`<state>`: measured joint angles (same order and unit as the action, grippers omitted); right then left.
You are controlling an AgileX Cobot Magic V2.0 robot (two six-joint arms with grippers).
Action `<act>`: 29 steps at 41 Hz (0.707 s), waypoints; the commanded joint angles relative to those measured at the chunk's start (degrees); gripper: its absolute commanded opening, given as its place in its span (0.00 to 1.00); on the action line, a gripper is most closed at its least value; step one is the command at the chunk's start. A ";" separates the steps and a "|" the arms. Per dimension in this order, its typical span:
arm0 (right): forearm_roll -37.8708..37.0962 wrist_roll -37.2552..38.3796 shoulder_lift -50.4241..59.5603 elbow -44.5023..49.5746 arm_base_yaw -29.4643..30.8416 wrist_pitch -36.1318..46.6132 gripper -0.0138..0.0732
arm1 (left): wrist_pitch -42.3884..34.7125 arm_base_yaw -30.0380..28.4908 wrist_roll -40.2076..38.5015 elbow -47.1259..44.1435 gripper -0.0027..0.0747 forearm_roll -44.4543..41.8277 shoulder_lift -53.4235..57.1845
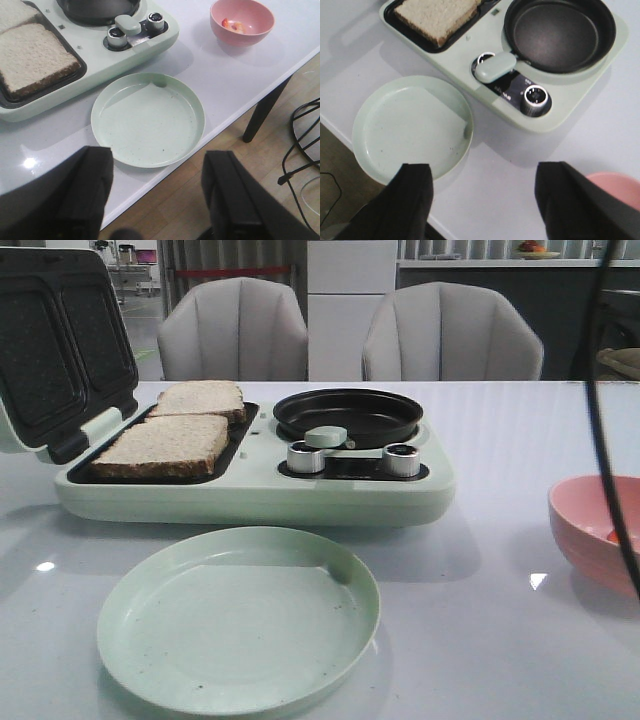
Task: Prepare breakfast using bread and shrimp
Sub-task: 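Release the bread and withdraw the right gripper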
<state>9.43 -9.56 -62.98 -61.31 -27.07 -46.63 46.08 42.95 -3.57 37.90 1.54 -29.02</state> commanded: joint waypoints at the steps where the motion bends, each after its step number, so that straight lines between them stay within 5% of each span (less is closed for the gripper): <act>1: -0.40 0.07 6.76 3.98 0.18 4.19 0.78 | -4.14 0.37 0.16 1.45 0.63 -0.08 -0.49; 16: -0.40 0.58 24.70 22.74 0.18 5.51 0.78 | -1.68 0.37 0.16 1.82 0.63 -3.16 -1.71; 29: -0.40 0.58 26.75 24.48 0.18 3.88 0.78 | 10.90 0.16 -0.40 7.78 0.63 -8.33 -16.59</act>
<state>9.11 -9.09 -36.46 -35.29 -27.07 -45.80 57.57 42.95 -3.57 42.62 -6.03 -42.09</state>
